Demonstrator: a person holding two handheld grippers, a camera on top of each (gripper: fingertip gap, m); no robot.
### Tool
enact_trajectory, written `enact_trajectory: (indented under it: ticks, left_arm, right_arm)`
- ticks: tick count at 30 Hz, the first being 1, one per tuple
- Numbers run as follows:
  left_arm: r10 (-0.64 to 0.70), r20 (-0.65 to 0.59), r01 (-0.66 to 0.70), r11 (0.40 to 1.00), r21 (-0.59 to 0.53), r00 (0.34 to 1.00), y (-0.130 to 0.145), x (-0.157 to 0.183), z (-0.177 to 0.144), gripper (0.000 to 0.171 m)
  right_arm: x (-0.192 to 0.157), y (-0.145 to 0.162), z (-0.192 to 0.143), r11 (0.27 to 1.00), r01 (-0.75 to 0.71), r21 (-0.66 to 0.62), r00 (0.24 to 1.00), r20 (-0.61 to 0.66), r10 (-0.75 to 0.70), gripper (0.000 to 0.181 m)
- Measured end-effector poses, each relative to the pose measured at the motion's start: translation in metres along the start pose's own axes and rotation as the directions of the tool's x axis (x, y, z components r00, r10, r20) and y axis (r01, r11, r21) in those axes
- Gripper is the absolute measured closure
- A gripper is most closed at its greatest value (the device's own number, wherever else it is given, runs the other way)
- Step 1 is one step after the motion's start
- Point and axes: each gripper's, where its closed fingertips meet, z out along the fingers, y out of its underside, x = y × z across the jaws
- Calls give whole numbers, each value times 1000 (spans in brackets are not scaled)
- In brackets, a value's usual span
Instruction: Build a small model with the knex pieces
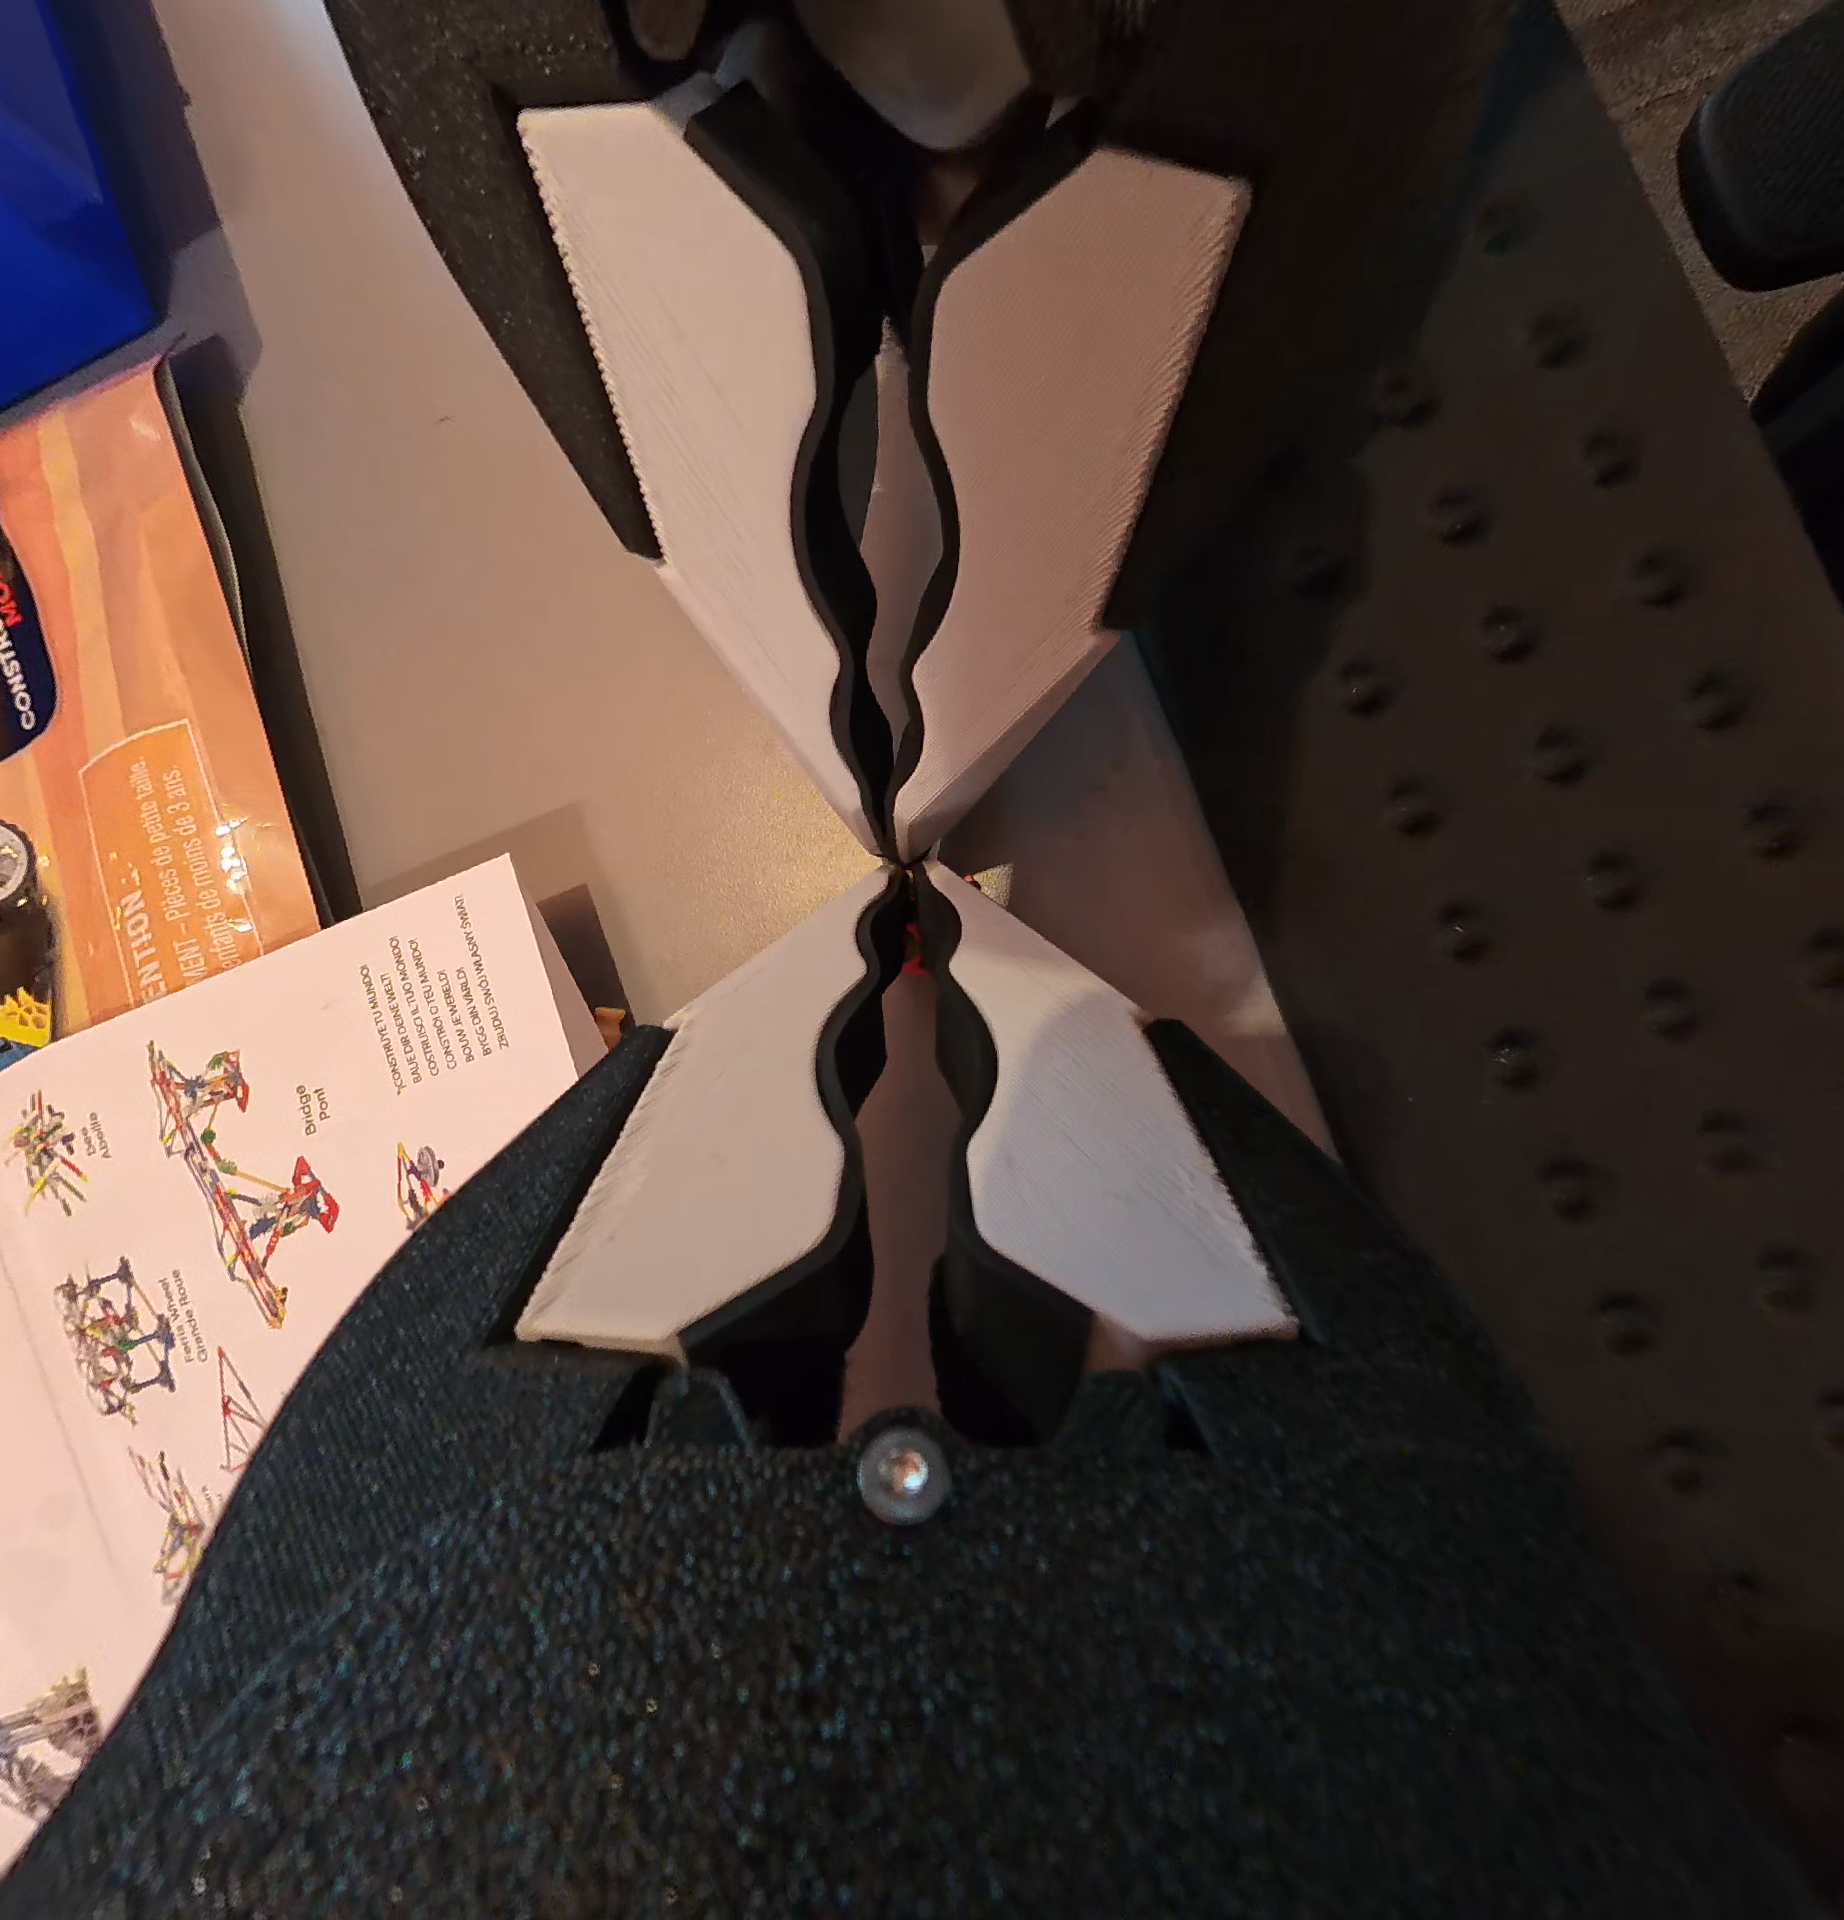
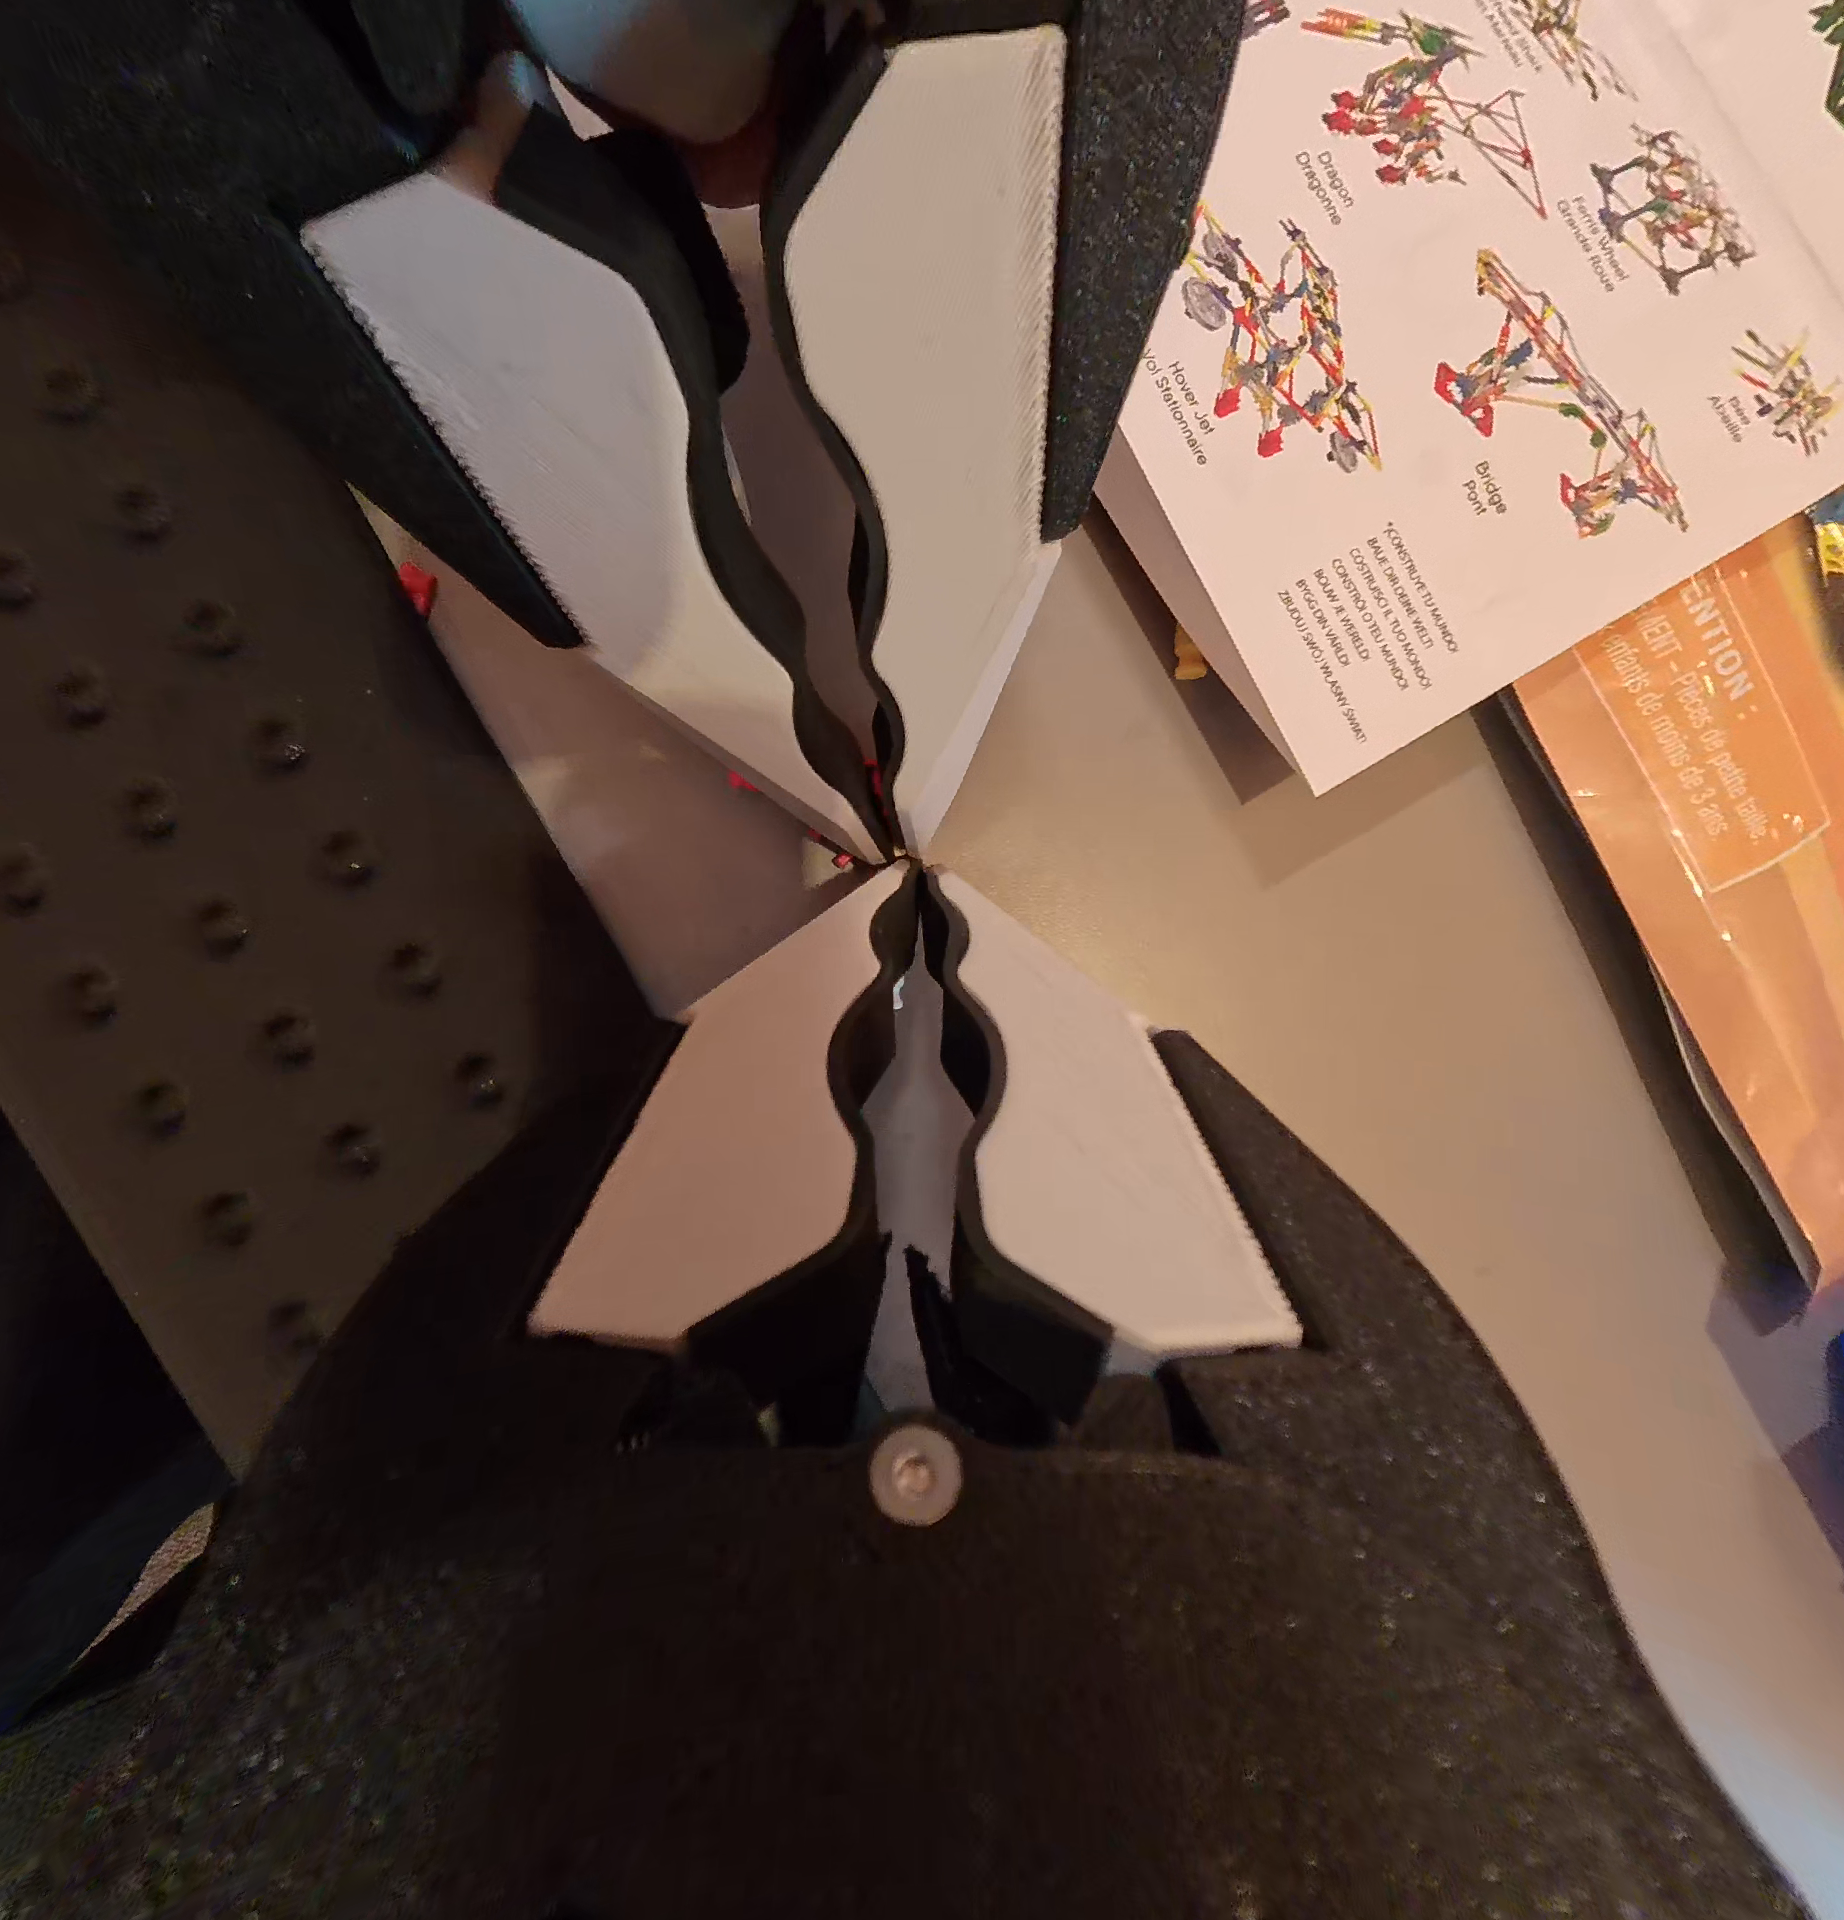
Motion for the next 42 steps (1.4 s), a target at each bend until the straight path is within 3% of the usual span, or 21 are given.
enact_trajectory:
  ticks: [10, 15, 17, 20, 24, 28, 32, 34, 37, 42]
  left_arm:
    - [-27, 41, 24, 998, 62, 999, 1, 2, 2, 171]
    - [-45, 95, 40, 997, 61, 994, 2, -8, 0, 171]
    - [-43, 99, 34, 995, 93, 994, -4, -11, -13, 157]
    - [-52, 112, 37, 991, 129, 992, -10, -15, -37, 154]
    - [-51, 218, 29, 995, 101, 975, 4, -20, -77, 151]
    - [-14, 399, 21, 1000, -12, 917, 49, -27, -161, 151]
    - [-124, 581, 204, 976, -75, 804, 125, -46, -267, 153]
    - [-185, 620, 319, 941, -112, 763, 169, -45, -304, 154]
    - [-264, 648, 478, 860, -178, 715, 237, -40, -333, 156]
    - [-459, 596, 669, 719, -186, 659, 324, -34, -318, 160]
  right_arm:
    - [-1, 1, 2, 999, 47, -10, 998, -48, -48, 181]
    - [8, -8, -11, 995, -18, 100, 996, -83, 27, 178]
    - [12, -15, -24, 988, -38, 151, 994, -96, 53, 169]
    - [20, -15, -34, 981, -65, 185, 989, -119, 88, 169]
    - [12, -20, -33, 971, -66, 232, 989, -111, 94, 170]
    - [-1, -19, -22, 974, -35, 223, 992, -111, 61, 170]
    - [-7, -17, -11, 976, -43, 215, 995, -82, 62, 170]
    - [-7, -16, -6, 977, -54, 207, 994, -78, 71, 170]
    - [-7, -16, -4, 978, -56, 200, 994, -82, 74, 170]
    - [-8, -11, 3, 988, -51, 149, 994, -84, 64, 170]
